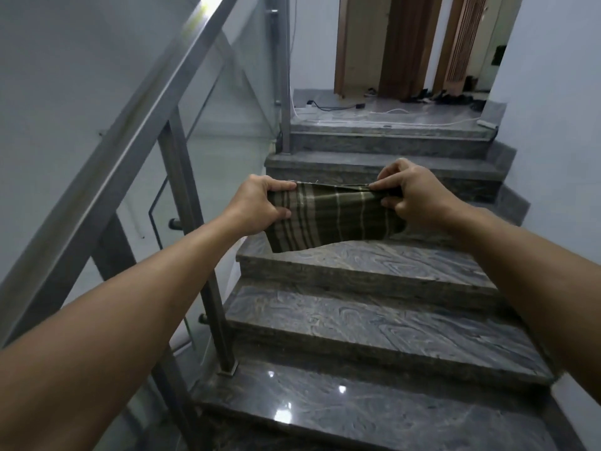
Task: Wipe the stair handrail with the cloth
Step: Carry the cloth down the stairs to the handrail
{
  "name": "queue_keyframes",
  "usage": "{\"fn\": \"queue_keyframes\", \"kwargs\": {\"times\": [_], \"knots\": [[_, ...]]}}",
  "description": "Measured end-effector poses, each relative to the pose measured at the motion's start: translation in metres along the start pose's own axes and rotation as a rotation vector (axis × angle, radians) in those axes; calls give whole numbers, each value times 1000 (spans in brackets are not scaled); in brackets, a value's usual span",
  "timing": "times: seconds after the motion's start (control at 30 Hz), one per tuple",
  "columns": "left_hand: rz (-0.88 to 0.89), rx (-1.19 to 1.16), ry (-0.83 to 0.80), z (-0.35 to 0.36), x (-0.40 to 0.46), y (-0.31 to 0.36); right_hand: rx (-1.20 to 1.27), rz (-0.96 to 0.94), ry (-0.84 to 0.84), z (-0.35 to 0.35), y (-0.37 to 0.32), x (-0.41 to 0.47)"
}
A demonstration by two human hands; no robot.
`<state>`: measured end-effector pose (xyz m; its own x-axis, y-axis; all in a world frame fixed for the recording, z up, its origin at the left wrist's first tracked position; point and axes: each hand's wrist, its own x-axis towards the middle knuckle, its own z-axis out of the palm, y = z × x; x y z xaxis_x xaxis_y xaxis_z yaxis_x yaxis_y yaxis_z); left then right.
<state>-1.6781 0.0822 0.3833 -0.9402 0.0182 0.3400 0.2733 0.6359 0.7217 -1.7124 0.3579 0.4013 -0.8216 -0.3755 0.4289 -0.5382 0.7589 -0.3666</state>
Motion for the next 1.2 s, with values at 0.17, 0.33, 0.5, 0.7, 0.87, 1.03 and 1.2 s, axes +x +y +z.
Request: {"fn": "queue_keyframes", "kwargs": {"times": [0.17, 0.33, 0.5, 0.7, 0.87, 1.03, 1.2], "knots": [[-8, 36, 32, -15, 70, 40, 85, 14, -75, -44, 26, 80], [-32, 92, 74, -42, 128, 71, 119, -77, -60, -76, 31, 153], [-47, 120, 121, -73, 193, 78, 116, -139, -52, -86, 32, 231], [-56, 149, 150, -102, 278, 63, 17, -185, -29, -85, 36, 326], [-34, 171, 148, -135, 348, 68, 1, -192, -35, -106, 35, 396], [-17, 142, 186, -158, 402, 90, 38, -204, -1, -133, 35, 456], [-28, 140, 215, -170, 460, 101, 47, -218, 35, -151, 49, 514]]}}
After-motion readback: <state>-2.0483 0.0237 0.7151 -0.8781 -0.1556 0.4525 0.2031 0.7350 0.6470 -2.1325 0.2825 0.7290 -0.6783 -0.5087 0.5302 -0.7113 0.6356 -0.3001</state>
